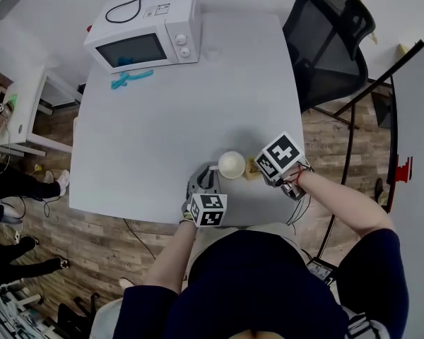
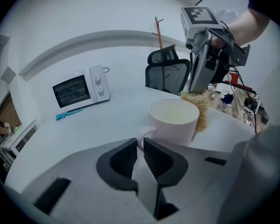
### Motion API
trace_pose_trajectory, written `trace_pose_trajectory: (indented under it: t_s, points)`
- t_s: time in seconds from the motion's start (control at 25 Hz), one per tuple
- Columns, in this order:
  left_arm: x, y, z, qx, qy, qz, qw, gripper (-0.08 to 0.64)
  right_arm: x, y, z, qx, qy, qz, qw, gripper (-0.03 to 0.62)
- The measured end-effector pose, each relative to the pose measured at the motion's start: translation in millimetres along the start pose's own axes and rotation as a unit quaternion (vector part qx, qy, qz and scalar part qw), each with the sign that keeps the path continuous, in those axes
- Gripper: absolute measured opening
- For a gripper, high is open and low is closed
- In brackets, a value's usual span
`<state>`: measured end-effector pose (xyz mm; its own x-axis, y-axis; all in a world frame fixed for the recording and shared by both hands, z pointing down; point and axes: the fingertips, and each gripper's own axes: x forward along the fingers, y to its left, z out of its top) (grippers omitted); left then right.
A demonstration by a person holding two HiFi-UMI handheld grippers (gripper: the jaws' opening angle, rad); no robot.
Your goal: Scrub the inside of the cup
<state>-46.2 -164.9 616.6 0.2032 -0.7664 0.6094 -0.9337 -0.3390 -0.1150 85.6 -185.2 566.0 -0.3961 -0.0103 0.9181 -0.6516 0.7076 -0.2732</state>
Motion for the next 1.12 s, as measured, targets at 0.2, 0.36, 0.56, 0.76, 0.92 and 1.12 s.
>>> trace_pose_trajectory:
  t_s: [0.2,0.36,0.56,0.76,0.92,1.12]
  points:
    - [0,0,-1,-0.002,0.001,-0.001,1.0,0.041,-2,-12,17,-0.008,-0.008,-0.02,1.0,0.034]
    - [0,1,-1,-0.004,0.001,-0.001,1.0,0.041,1,-21,31,-0.013,-0.012,-0.031,0.999,0.034]
    - [1,1,1,-0.01,0.002,0.001,0.9999,0.041,10,-28,47,-0.01,-0.013,-0.038,0.999,0.034]
    - [2,1,1,-0.013,0.002,0.002,0.9999,0.041,16,-28,67,-0.009,-0.025,-0.04,0.999,0.034]
    - [3,1,2,-0.017,0.003,0.003,0.9998,0.041,24,-12,88,-0.016,-0.032,-0.025,0.999,0.034]
    - [5,1,3,-0.021,0.01,0.01,0.9997,0.041,37,19,103,-0.079,-0.017,-0.023,0.997,0.034]
